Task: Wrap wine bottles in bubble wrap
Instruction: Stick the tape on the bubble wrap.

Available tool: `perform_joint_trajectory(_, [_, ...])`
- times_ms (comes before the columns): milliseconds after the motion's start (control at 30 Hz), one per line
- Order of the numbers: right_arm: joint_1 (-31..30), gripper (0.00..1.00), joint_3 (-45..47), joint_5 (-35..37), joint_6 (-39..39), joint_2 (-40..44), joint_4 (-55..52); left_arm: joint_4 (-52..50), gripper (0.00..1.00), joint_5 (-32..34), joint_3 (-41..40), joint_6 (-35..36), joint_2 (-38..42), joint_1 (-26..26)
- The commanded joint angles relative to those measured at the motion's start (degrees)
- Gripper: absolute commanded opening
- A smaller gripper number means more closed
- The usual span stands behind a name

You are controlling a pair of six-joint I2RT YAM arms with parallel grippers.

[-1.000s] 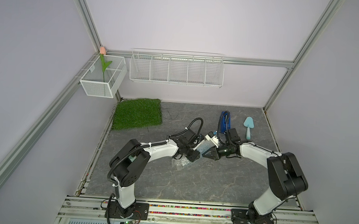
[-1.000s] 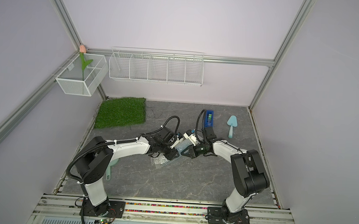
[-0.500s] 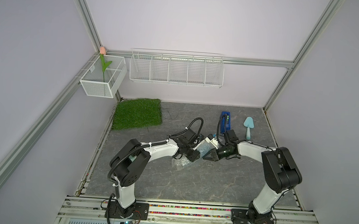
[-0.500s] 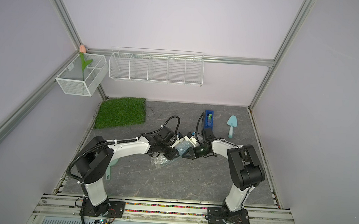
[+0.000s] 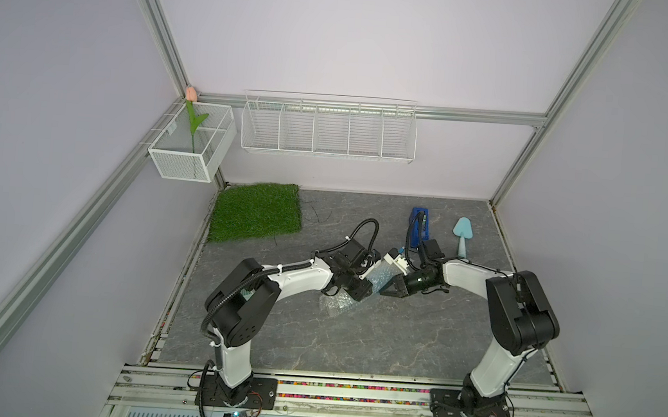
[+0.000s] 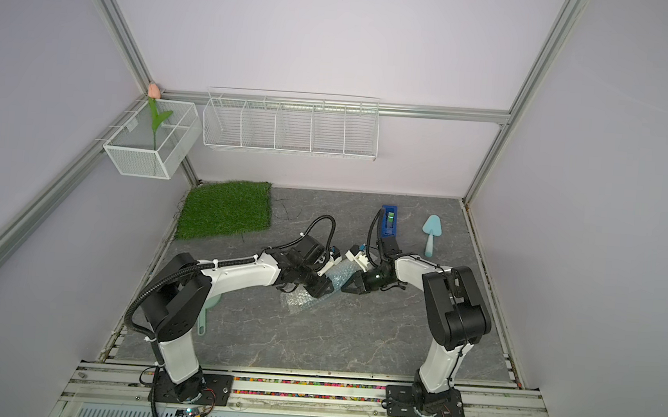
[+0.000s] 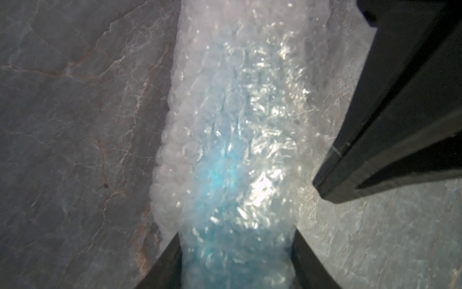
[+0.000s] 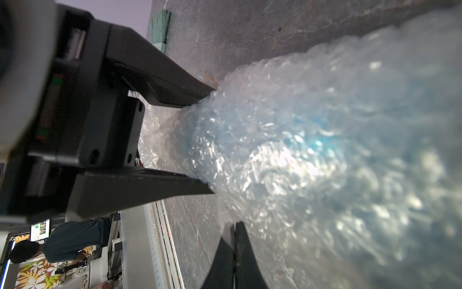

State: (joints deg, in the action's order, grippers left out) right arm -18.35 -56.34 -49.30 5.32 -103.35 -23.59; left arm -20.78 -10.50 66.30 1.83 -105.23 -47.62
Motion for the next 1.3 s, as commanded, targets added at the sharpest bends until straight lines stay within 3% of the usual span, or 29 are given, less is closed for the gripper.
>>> perform_joint_trajectory(0, [0.45, 0.07, -1.47, 0.39, 0.30, -1.08, -3.84, -10.25, 0.50, -1.31, -3.11, 0.59, -6.12, -0.55])
perform_joint_trajectory(900, [1.03, 0.07, -2.17, 3.44, -2.67, -3.13, -3.82, -11.04, 0.49, -1.78, -2.36, 0.89, -6.89, -0.51])
perform_joint_trajectory(1267, [1.04, 0.13, -1.89, 4.34, -6.48, -4.04, -0.30, -11.39, 0.49, -2.17, -2.07, 1.07, -7.15, -0.55])
